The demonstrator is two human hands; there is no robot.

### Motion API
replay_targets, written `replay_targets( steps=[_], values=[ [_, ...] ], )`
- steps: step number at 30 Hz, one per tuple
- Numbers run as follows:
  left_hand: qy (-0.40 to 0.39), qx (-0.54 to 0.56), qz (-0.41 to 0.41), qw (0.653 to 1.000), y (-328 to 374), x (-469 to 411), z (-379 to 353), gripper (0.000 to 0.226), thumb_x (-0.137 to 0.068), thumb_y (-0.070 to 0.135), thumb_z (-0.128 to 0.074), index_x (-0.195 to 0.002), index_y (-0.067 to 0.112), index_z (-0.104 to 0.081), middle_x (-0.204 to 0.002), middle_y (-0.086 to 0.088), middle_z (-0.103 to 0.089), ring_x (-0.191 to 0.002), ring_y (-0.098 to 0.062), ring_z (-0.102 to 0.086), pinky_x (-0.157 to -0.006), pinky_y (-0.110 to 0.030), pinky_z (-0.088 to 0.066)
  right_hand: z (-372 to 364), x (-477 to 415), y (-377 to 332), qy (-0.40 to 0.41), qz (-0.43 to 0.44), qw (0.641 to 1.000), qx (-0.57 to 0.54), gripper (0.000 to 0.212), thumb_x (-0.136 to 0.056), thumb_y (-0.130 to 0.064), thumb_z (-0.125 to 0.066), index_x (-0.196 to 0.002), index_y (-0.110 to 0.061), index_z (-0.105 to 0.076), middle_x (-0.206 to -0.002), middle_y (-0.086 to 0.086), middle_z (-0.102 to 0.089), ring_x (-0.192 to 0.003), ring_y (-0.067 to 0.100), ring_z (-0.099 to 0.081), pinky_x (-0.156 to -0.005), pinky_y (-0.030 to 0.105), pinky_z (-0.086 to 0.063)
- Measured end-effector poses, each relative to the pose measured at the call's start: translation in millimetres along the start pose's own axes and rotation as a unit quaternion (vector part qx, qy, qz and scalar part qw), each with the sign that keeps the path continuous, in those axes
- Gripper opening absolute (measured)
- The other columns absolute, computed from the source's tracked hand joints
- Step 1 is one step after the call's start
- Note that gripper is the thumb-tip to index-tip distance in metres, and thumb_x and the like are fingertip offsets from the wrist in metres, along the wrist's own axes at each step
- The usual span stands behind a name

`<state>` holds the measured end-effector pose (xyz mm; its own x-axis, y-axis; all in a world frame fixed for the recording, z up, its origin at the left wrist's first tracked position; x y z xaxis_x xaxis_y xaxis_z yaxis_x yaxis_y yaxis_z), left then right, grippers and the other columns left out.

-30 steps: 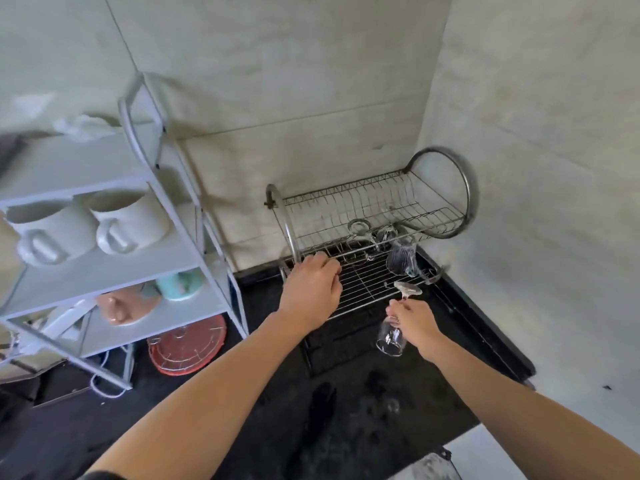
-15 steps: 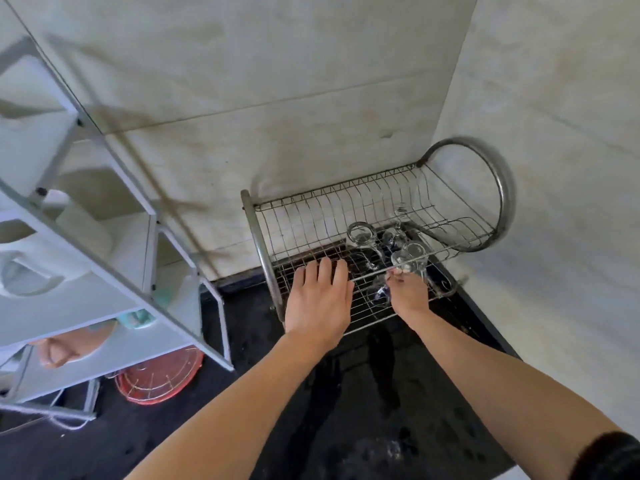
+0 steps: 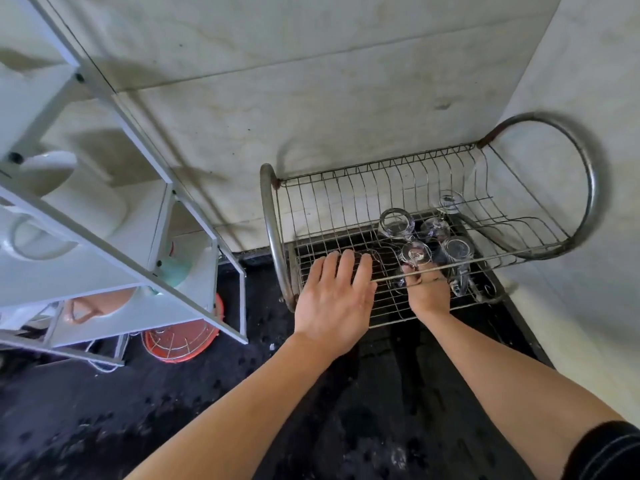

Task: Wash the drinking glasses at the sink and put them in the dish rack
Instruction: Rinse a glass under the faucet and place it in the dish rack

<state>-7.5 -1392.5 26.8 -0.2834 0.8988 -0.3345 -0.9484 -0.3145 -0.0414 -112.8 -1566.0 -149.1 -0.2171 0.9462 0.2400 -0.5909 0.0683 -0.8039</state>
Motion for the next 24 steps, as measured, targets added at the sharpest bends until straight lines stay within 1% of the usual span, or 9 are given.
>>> replay_targets(
  steps=[2, 4, 7, 10, 13, 16, 19, 21, 24],
  values=[
    [0.003, 0.001, 0.005, 1.0, -0.1, 0.6, 4.1, 0.041, -0.098, 0.033, -0.037, -0.127, 0.01, -0.055, -0.119, -0.012, -0.062, -0.107, -0.032, -0.059, -0.094, -0.044, -0.048, 1.5, 1.5, -0.4, -0.025, 0.003, 0.999, 0.047, 0.036, -0.091, -0.036, -0.064, -0.107, -0.004, -0.06, -0.109, 0.01, -0.065, -0.101, 0.029, -0.062, -0.081, 0.034, -0.048],
    [0.002, 0.003, 0.009, 1.0, 0.4, 2.1, 6.7, 0.04, -0.098, 0.033, -0.037, -0.126, 0.01, -0.056, -0.119, -0.011, -0.063, -0.107, -0.031, -0.06, -0.094, -0.043, -0.048, 6.8, 8.0, -4.9, -0.06, 0.031, 0.989, 0.129, 0.05, -0.092, -0.041, -0.061, -0.125, -0.003, -0.056, -0.123, 0.015, -0.06, -0.109, 0.033, -0.059, -0.084, 0.037, -0.047],
    [-0.017, 0.0, 0.027, 0.999, -0.3, 3.4, 7.8, 0.042, -0.098, 0.036, -0.034, -0.127, 0.012, -0.055, -0.123, -0.01, -0.061, -0.111, -0.03, -0.058, -0.098, -0.044, -0.045, 21.6, 23.2, -8.3, -0.072, 0.089, 0.98, 0.16, 0.046, -0.092, -0.042, -0.059, -0.123, -0.008, -0.058, -0.122, 0.012, -0.059, -0.105, 0.029, -0.061, -0.079, 0.035, -0.046],
    [-0.003, 0.006, 0.068, 0.998, -0.6, 14.3, 23.8, 0.041, -0.096, 0.034, -0.038, -0.125, 0.012, -0.055, -0.124, -0.011, -0.059, -0.115, -0.031, -0.055, -0.101, -0.046, -0.043, 24.4, 51.5, -12.4, -0.106, 0.144, 0.965, 0.193, 0.043, -0.094, -0.041, -0.056, -0.128, -0.015, -0.058, -0.125, 0.002, -0.061, -0.108, 0.023, -0.062, -0.085, 0.036, -0.051],
    [0.041, 0.025, 0.1, 0.994, 1.4, 50.8, 45.8, 0.032, -0.092, 0.027, -0.045, -0.115, 0.011, -0.061, -0.118, -0.009, -0.06, -0.11, -0.028, -0.055, -0.095, -0.045, -0.046, 9.7, 87.6, -26.6, -0.152, 0.216, 0.94, 0.216, 0.029, -0.094, -0.038, -0.056, -0.114, -0.02, -0.066, -0.108, -0.007, -0.071, -0.099, 0.018, -0.066, -0.077, 0.031, -0.051],
    [0.013, 0.04, 0.151, 0.988, -17.4, 112.1, 46.4, 0.025, -0.089, 0.024, -0.044, -0.097, 0.013, -0.064, -0.095, -0.003, -0.063, -0.088, -0.024, -0.059, -0.075, -0.04, -0.05, -23.8, 135.7, -50.1, -0.216, 0.294, 0.894, 0.26, 0.023, -0.093, -0.04, -0.054, -0.102, -0.024, -0.069, -0.095, -0.009, -0.073, -0.093, 0.015, -0.067, -0.072, 0.029, -0.052],
    [-0.057, -0.029, 0.228, 0.972, -62.3, 188.9, 41.8, 0.02, -0.081, 0.025, -0.044, -0.076, 0.016, -0.061, -0.072, -0.001, -0.057, -0.065, -0.025, -0.058, -0.056, -0.037, -0.046, -70.0, 194.6, -78.0, -0.275, 0.383, 0.828, 0.304, 0.022, -0.093, -0.04, -0.053, -0.102, -0.026, -0.068, -0.095, -0.009, -0.072, -0.092, 0.015, -0.066, -0.071, 0.029, -0.05],
    [-0.095, -0.049, 0.297, 0.949, -99.3, 243.5, 47.9, 0.009, -0.076, 0.022, -0.055, -0.07, 0.015, -0.059, -0.067, -0.001, -0.055, -0.06, -0.026, -0.058, -0.052, -0.037, -0.045, -98.9, 237.2, -98.0, -0.299, 0.428, 0.797, 0.302, 0.024, -0.093, -0.039, -0.054, -0.109, -0.025, -0.067, -0.1, -0.009, -0.071, -0.093, 0.016, -0.066, -0.074, 0.029, -0.05],
    [-0.13, -0.05, 0.387, 0.911, -150.6, 318.8, 71.1, 0.008, -0.076, 0.017, -0.064, -0.074, 0.012, -0.058, -0.072, -0.006, -0.057, -0.066, -0.031, -0.059, -0.055, -0.04, -0.044, -140.1, 303.7, -127.2, -0.318, 0.481, 0.761, 0.299, 0.029, -0.092, -0.04, -0.054, -0.114, -0.025, -0.066, -0.104, -0.009, -0.068, -0.096, 0.017, -0.064, -0.082, 0.032, -0.05]
  ],
)
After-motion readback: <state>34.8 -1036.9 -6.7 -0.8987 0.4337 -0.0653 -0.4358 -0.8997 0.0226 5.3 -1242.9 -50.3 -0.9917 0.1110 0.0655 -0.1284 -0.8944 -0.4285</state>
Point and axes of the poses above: each hand's wrist, its own x-axis away from the middle knuckle, its own z-axis out of the back of the hand, y = z × x, the point moved 10 cm from there along -x, towards the middle knuckle
